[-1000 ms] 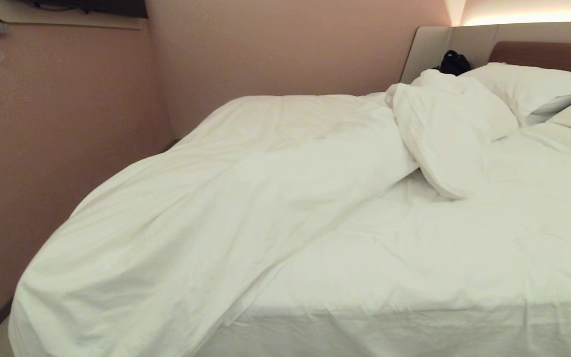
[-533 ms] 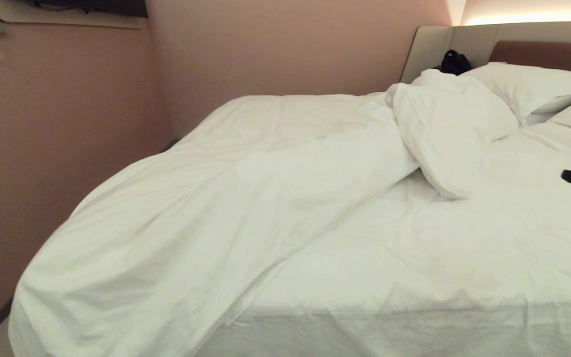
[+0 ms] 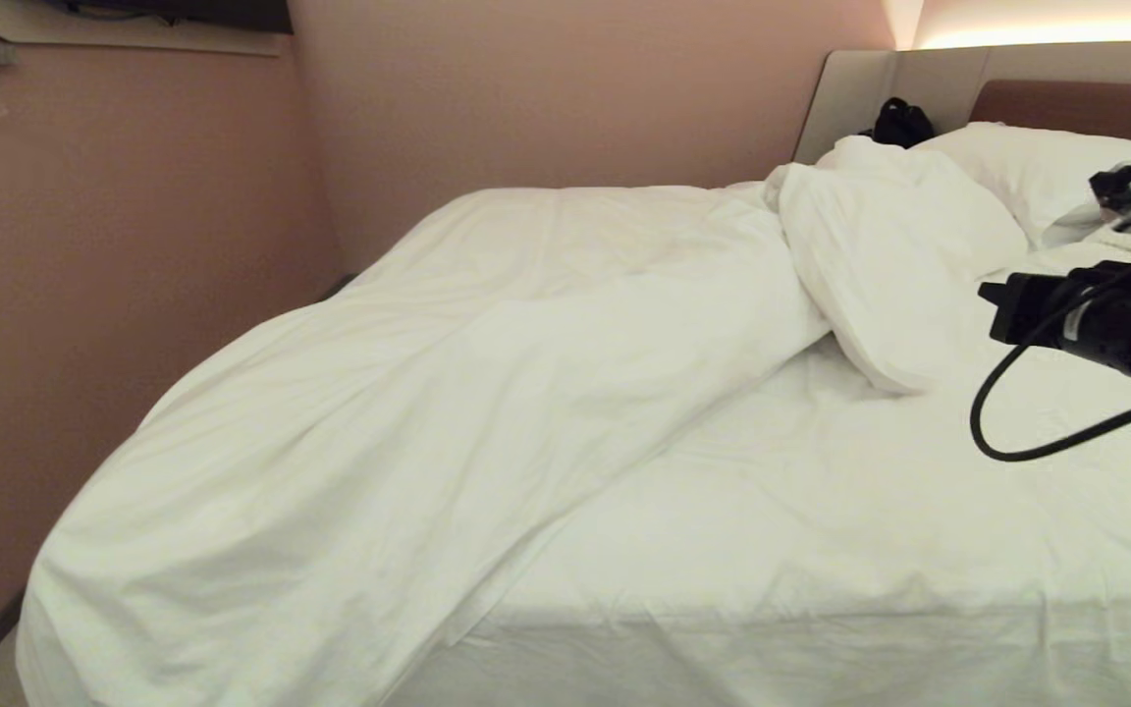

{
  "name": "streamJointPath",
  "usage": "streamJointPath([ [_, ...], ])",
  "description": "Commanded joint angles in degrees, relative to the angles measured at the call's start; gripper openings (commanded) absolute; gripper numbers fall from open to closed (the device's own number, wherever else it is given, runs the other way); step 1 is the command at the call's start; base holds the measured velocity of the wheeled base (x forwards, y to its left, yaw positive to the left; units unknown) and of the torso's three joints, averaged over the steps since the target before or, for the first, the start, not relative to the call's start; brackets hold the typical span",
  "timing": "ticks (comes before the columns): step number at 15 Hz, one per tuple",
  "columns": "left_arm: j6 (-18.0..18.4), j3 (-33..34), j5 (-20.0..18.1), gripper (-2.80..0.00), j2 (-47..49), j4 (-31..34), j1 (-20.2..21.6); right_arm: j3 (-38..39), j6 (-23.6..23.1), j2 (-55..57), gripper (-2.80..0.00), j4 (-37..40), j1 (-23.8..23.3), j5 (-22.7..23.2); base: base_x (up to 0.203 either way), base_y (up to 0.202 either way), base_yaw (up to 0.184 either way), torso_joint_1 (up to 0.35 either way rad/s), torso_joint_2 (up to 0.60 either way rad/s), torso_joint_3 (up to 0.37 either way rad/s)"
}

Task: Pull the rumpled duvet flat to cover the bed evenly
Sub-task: Hold the folded corner of the quilt

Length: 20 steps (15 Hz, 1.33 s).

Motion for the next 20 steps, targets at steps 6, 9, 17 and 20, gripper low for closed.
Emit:
streamJointPath([
  [6, 0.01, 0.0, 0.03, -2.8, -0.02, -0.03, 0.0, -10.09, -0.54, 14.11, -2.8, -1.64, -0.37, -0.29, 0.0, 0.0, 0.0, 0.0, 0.0, 0.0],
  [9, 0.01, 0.0, 0.03, -2.8, -0.02, -0.03, 0.09, -10.53, -0.31, 16.73, -2.8, -2.54, -0.37, -0.38, 0.0, 0.0, 0.0, 0.0, 0.0, 0.0],
  [17, 0.01, 0.0, 0.03, -2.8, -0.02, -0.03, 0.04, -12.03, -0.2, 21.81, -2.8, -5.9, -0.35, -2.08, 0.0, 0.0, 0.0, 0.0, 0.0, 0.0],
  [20, 0.01, 0.0, 0.03, -2.8, -0.02, -0.03, 0.0, -12.03, -0.25, 22.07, -2.8, -5.63, -0.33, -2.43, 0.0, 0.0, 0.0, 0.0, 0.0, 0.0],
])
